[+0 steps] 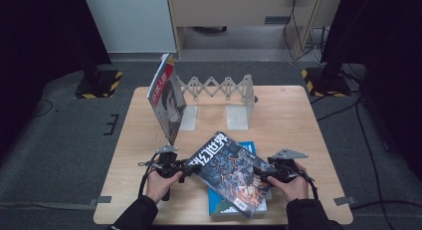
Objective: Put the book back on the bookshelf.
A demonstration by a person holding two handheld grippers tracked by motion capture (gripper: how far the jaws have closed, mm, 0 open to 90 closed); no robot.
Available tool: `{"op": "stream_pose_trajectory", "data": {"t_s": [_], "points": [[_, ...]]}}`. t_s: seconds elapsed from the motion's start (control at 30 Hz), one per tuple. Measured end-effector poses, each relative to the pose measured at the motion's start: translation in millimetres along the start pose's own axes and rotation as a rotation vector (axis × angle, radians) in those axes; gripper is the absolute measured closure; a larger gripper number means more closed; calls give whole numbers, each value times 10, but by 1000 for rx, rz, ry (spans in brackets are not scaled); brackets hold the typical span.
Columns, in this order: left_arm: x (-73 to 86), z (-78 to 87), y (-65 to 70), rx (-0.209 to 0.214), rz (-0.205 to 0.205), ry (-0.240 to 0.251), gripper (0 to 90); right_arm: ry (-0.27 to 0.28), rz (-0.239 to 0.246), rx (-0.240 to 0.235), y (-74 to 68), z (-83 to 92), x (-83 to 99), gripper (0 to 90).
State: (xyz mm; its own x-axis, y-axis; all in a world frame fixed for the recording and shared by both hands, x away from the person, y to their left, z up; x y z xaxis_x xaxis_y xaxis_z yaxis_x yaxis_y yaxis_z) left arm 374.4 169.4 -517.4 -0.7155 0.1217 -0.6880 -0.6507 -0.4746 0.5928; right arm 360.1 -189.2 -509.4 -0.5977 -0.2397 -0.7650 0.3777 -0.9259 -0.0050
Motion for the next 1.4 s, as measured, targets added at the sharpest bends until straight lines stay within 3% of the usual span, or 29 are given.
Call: {"op": "stream_pose_trajectory", "data": {"t_s": [0.2,0.33,0.43,0.57,0.67,0.87,0.9,0.97,1.17,1.23,1.4], "points": [[19,-50,-38,14,0,-10,341,3,1,-2,1,-2,2,262],[44,-121,-82,66,34,-7,269,2,0,-2,1,-3,0,262],[42,-140,-106,92,55,-5,268,2,-1,-3,1,-6,0,262],[10,-116,-61,66,36,-14,302,5,-3,-2,-10,-4,-1,264],[-42,-41,-2,53,38,-3,387,8,-4,-2,-2,-7,3,264],[-135,130,119,131,49,75,551,16,-13,-8,3,-9,7,268],[-152,136,139,153,67,81,572,10,-6,-3,-2,-10,11,267],[-177,125,159,155,54,59,571,22,-4,-2,-7,-20,14,265],[-212,6,69,153,84,47,551,20,-14,-6,-7,-20,16,268],[-217,-65,46,182,104,25,537,26,-7,-6,-9,-25,15,268],[-236,-128,70,179,106,17,581,26,-6,-6,-9,-24,15,267]]}}
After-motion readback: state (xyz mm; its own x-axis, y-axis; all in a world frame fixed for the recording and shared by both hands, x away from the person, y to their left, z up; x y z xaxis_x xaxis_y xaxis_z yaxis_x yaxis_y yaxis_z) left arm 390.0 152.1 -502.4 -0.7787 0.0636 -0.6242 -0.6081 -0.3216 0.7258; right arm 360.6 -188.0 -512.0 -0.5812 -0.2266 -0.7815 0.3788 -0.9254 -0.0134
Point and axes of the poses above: each handheld gripper's, and its own axes: z roughly backward along the jaws, x roughly out of its underside, y roughly to its right, the point moved 2 cm from there along -z, roughly forward along the jaws, and after that the axes turned 15 degrees about x, right-handed, at the moved point
